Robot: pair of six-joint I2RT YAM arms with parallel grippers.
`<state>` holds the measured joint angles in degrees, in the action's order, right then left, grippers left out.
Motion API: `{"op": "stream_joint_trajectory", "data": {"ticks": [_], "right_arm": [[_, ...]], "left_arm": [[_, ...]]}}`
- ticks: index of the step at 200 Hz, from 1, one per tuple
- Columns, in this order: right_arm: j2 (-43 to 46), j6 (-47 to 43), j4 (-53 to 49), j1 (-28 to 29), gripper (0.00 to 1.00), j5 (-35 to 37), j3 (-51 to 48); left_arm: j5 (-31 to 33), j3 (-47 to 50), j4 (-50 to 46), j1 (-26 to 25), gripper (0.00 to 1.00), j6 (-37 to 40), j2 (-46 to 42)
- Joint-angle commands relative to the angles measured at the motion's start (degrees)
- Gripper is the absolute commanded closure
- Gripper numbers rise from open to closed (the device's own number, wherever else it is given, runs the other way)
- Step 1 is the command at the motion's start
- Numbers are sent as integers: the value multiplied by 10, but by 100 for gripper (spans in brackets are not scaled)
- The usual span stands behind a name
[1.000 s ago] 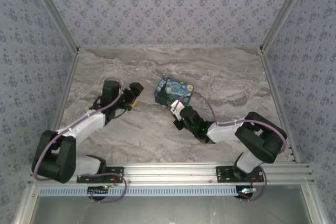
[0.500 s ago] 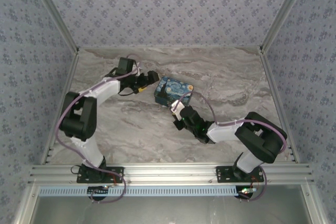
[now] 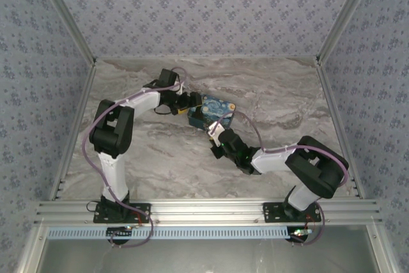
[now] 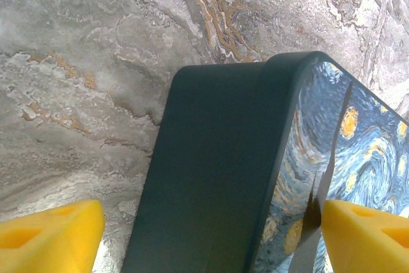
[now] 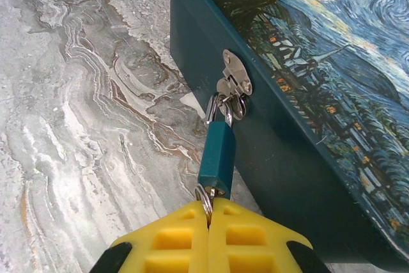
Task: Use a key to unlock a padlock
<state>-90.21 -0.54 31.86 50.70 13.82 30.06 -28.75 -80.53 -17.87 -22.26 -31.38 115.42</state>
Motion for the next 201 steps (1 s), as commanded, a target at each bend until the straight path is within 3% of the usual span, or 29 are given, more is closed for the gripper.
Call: {"op": "stream_joint_trajectory", "data": {"ticks": [1, 69, 153, 201], "right_arm": [[5, 23, -18, -2, 100, -13, 6], [31, 101, 7, -26, 100, -63, -33], [12, 267, 140, -110, 100, -239, -91], [-9, 361, 153, -151, 100, -295, -86]], "left_arm": [[32, 14, -17, 0, 14, 15, -4], [54, 153, 50, 6, 15, -18, -68], [77, 319, 146, 0, 15, -99, -163], [93, 374, 161, -8, 16, -122, -199]]}}
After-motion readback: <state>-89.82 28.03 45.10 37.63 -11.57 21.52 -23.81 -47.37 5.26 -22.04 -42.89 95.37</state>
